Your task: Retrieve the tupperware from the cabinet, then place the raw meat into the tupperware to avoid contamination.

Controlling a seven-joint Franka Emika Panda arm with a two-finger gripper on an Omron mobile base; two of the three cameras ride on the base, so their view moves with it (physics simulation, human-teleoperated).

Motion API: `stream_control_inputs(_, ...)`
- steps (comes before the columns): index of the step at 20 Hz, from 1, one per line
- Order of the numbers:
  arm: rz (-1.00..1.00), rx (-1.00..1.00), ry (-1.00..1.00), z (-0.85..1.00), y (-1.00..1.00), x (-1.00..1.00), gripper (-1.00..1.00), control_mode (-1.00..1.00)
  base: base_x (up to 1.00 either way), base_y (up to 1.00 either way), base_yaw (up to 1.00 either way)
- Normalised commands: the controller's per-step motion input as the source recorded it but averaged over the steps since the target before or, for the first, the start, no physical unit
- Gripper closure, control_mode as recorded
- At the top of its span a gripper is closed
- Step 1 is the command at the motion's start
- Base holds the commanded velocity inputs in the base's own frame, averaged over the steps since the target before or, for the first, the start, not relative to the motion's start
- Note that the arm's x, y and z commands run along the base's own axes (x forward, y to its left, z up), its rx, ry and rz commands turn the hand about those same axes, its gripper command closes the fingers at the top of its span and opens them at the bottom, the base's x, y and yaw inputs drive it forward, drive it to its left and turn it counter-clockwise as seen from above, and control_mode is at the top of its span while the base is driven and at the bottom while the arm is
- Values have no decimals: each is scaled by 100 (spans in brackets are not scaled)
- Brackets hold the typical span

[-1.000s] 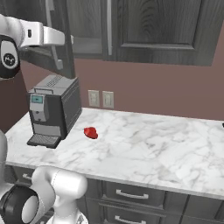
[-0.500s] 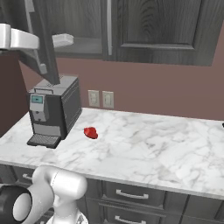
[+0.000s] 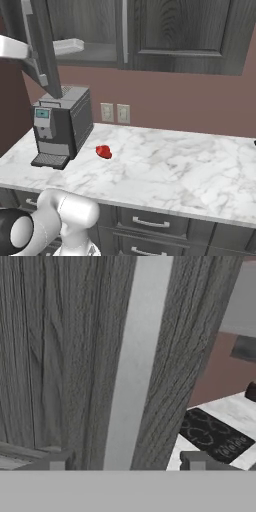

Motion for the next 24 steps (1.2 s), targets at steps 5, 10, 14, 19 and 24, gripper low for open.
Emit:
stream_control_inputs(5,-4,4,-3,4,-13,-55,-100,-100,0,0,0)
stream_control_inputs(10,-3,18,-9,21,-30,-91,-100,-100,0,0,0)
stream_control_inputs(14,0,27,-10,21,-32,-77,-100,-100,0,0,0)
stream_control_inputs(19,1,48,3,-6,-48,-15,-100,-100,0,0,0)
stream_control_inputs(24,6,48,5,-3,-49,1,-100,-100,0,0,0)
